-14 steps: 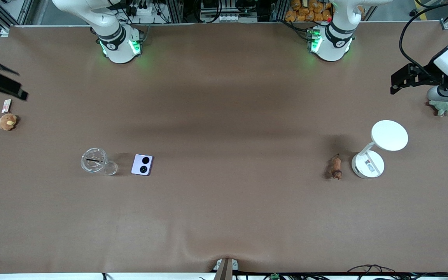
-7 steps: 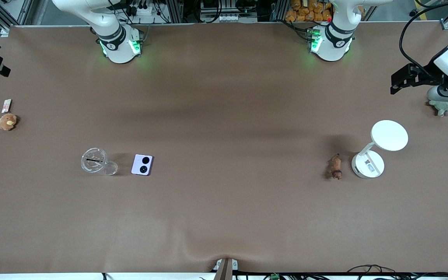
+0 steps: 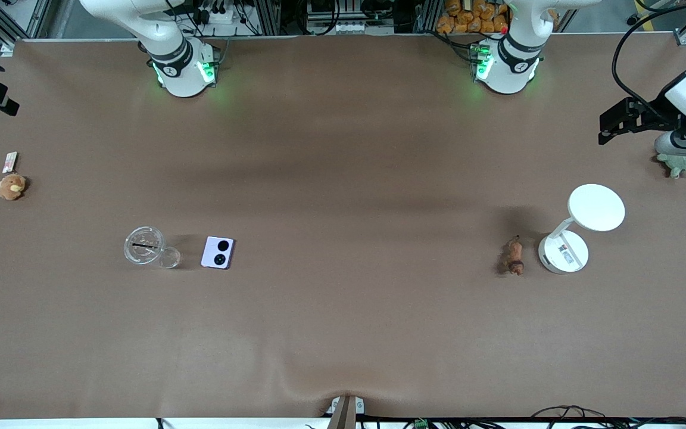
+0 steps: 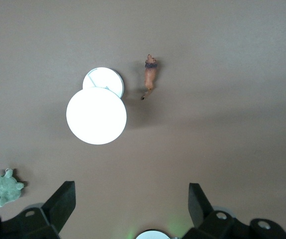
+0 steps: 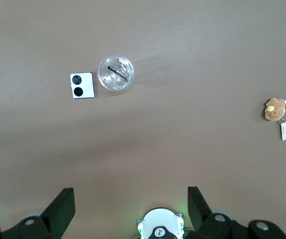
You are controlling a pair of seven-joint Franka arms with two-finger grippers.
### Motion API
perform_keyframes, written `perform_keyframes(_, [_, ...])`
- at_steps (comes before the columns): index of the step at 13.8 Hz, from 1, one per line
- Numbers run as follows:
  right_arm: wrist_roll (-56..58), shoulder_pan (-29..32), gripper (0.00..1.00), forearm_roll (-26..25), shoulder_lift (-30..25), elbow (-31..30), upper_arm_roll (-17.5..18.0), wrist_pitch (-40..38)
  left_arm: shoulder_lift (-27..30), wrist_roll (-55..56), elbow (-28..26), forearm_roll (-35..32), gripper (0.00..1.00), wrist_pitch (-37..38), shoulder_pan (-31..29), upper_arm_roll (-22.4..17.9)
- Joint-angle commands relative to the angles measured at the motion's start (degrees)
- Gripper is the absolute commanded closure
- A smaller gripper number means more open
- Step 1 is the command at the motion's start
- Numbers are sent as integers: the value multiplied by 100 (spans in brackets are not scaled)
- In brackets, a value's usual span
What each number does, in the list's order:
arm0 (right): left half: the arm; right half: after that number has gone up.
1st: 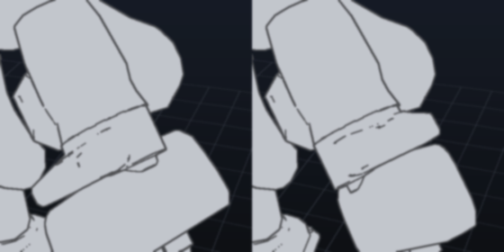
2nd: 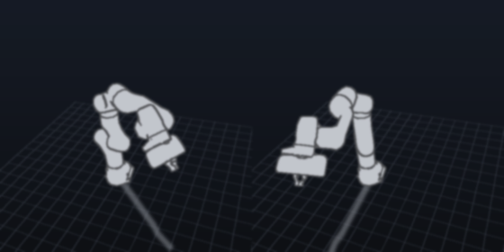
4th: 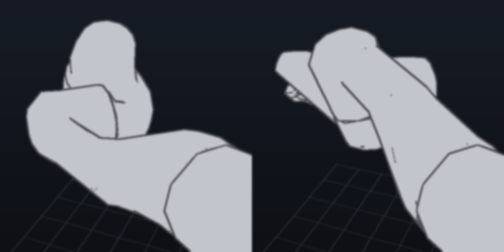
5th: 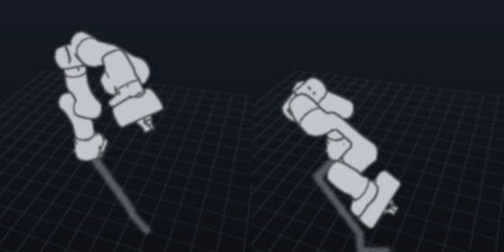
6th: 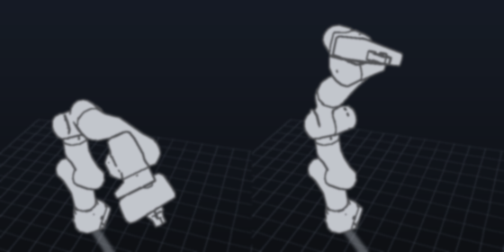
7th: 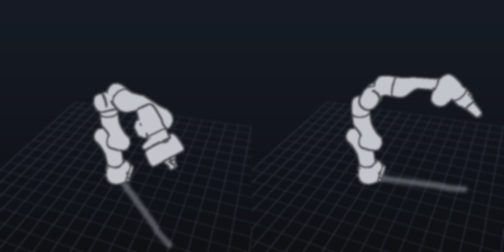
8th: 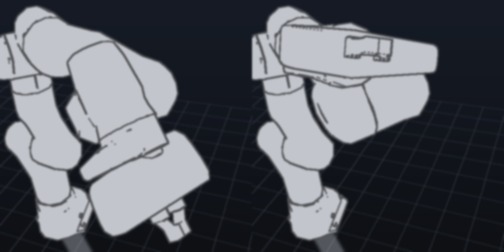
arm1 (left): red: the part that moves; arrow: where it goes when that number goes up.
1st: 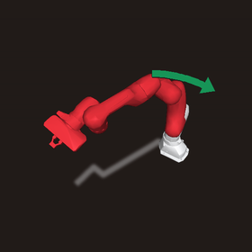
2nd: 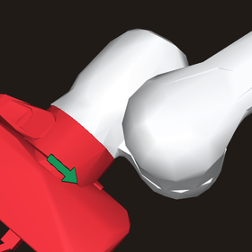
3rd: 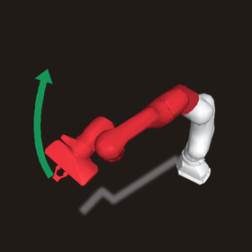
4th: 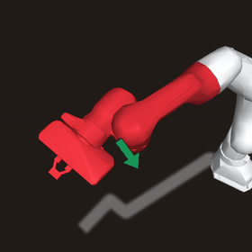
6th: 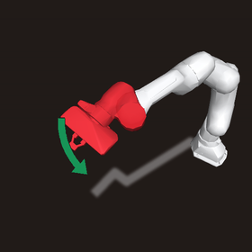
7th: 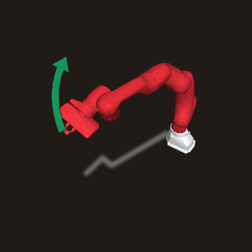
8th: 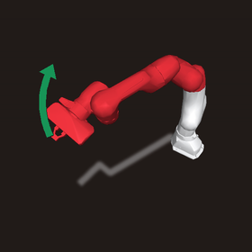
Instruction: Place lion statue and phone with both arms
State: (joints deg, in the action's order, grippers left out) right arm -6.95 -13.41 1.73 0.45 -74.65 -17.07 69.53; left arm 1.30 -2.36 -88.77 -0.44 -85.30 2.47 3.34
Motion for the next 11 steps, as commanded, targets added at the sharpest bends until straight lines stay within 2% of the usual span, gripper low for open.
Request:
perform_keyframes(1, [-8,110,0,-59,-448,-636,72,393,37,-36,-44,114,0,-39,-72,17])
perform_keyframes(2, [44,389,0,-41,-580,-908,264,647,37,-36,-44,114,0,-48,-63,17])
perform_keyframes(5, [45,1592,0,-24,-546,-1155,1465,1122,29,-54,-44,114,0,-48,-106,17])
perform_keyframes(6, [54,1761,0,-24,-546,-1226,1687,1298,29,-71,-44,114,0,-48,-115,17])
perform_keyframes(11, [343,1622,0,-94,-300,-1253,1725,1739,-6,-80,-36,114,0,-48,-133,9])
